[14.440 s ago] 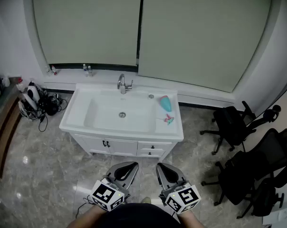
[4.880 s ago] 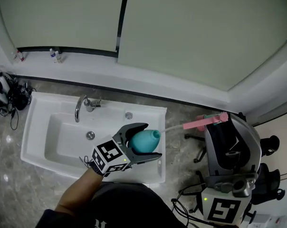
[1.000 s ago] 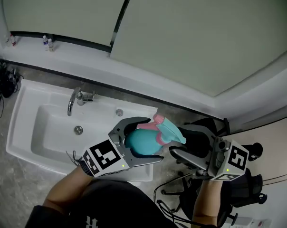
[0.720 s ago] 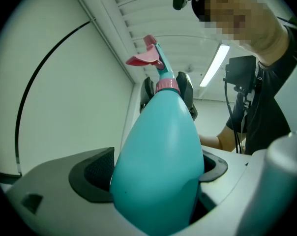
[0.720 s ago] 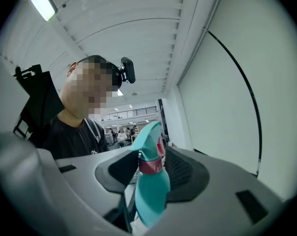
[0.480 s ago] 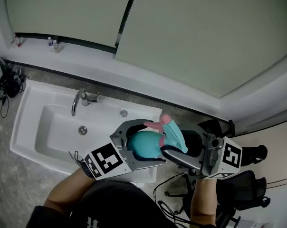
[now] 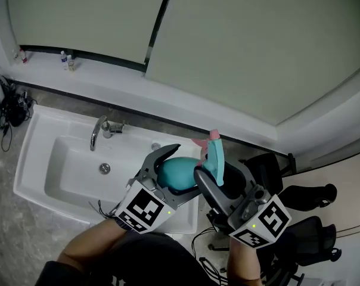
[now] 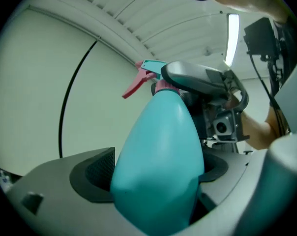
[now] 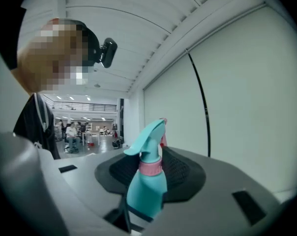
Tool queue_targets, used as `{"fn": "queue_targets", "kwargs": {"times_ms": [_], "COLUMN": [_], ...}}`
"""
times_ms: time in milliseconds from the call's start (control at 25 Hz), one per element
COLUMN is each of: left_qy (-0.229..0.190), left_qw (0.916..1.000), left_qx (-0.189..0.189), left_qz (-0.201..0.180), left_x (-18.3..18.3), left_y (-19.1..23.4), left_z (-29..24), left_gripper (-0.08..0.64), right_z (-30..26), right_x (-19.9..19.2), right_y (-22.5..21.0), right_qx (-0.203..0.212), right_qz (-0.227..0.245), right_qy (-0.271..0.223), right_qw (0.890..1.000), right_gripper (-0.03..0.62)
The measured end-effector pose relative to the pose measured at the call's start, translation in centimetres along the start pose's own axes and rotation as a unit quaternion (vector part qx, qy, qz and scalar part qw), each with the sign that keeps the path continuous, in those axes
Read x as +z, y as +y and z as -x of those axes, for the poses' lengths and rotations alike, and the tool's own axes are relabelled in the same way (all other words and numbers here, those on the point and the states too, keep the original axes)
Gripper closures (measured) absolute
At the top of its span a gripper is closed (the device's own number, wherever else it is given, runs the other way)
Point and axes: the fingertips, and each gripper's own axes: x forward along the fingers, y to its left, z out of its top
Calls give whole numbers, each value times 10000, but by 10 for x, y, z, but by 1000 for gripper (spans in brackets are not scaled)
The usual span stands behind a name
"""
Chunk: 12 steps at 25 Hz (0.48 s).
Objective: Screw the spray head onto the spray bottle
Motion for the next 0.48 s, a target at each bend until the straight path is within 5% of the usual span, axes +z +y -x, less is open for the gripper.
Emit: {"fn": "queue_targets", "kwargs": {"times_ms": [120,240,480], "left_qy": [253,355,101], "left_qw": [9983,9984,9981], "left_qx": [472,396,-562], "left_qz": [-249,-190,250], "left_x": [-14,-23,-11], "left_y": [12,12,-1], "left_z": [-5,-9,-6], "left_gripper": [91,91,91], "right_z": [-3,-4,-3], "right_x": [-11,-19,-14], "right_y": [-15,-22,-7], "right_qx": [-733,-1174,-436], "right_qz": [-146,-88,-105], "right_qy": [185,285,113], "right_qw": [9970,9926,9989], "right_gripper": [449,449,448]}}
